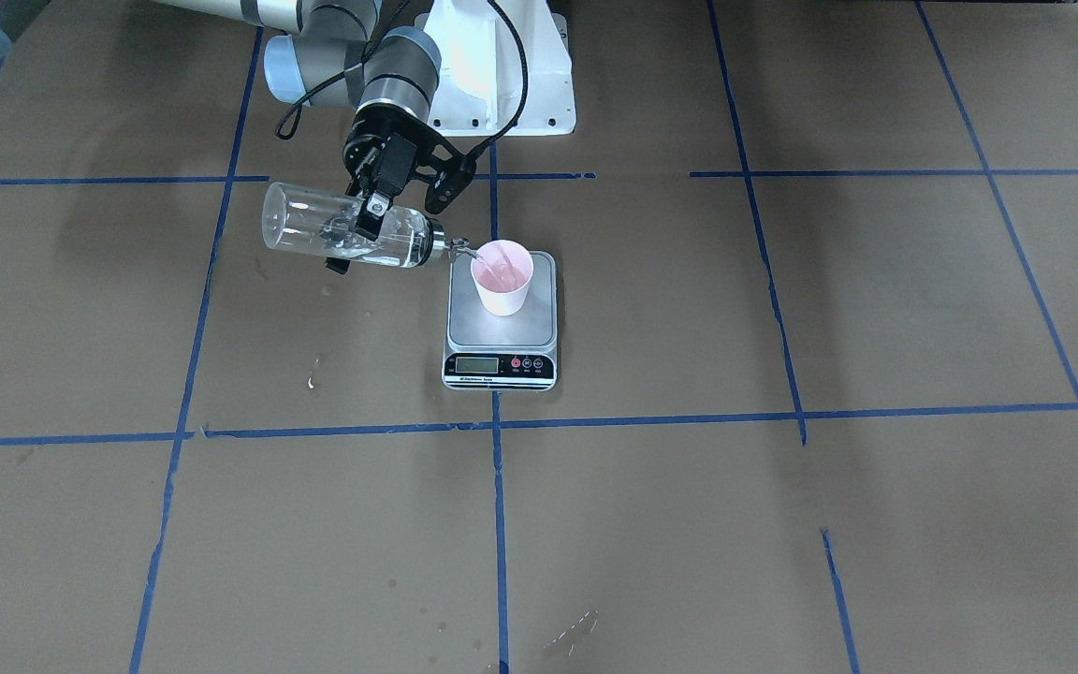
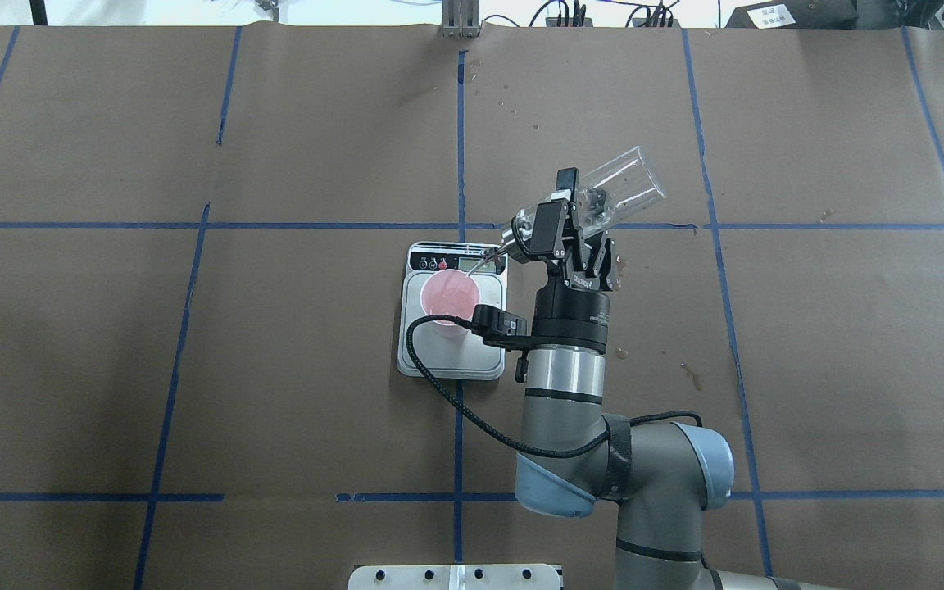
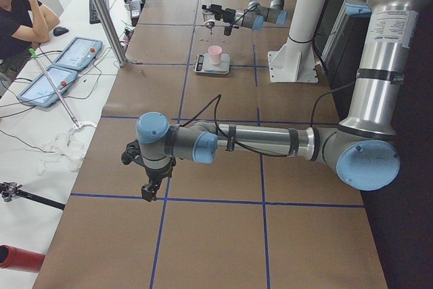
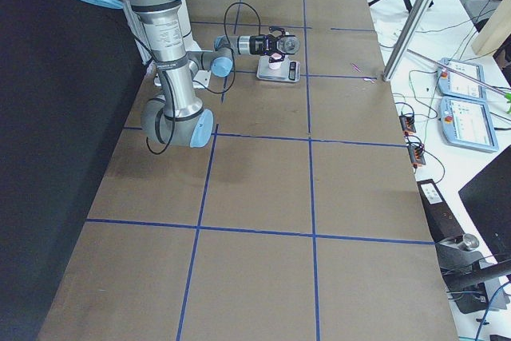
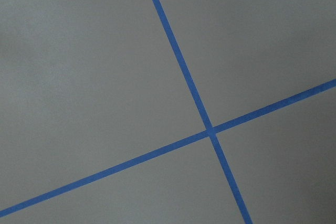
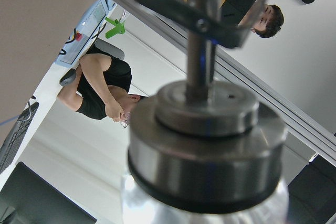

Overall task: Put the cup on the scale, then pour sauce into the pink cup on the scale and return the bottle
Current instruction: 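Tilt the bottle spout over the pink cup with the right gripper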

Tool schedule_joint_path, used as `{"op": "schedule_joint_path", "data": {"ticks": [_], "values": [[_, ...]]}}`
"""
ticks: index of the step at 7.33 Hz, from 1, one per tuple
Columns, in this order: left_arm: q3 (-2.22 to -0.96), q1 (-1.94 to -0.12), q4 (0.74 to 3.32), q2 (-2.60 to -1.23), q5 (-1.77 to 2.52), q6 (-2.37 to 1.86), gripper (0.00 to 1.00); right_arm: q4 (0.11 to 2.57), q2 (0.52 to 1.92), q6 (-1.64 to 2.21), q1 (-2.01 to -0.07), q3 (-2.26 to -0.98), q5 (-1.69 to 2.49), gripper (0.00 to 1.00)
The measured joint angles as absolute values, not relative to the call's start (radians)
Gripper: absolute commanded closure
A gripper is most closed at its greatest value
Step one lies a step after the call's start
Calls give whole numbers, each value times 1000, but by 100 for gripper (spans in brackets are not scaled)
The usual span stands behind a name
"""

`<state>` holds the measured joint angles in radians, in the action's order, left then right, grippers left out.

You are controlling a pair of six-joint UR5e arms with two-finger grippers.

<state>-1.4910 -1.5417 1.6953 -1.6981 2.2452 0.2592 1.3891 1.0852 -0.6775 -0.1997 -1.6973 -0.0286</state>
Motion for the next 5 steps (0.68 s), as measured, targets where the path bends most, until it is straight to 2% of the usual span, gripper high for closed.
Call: {"op": "schedule_joint_path", "data": {"ticks": [3, 5], "values": [[-1492, -1542, 1694, -1699, 2245, 259, 0, 1220, 1097, -688, -188, -1671, -28, 100], [-1493, -1542, 1693, -1700, 2244, 259, 0, 1053, 1104, -652, -187, -1602, -11, 100]]}}
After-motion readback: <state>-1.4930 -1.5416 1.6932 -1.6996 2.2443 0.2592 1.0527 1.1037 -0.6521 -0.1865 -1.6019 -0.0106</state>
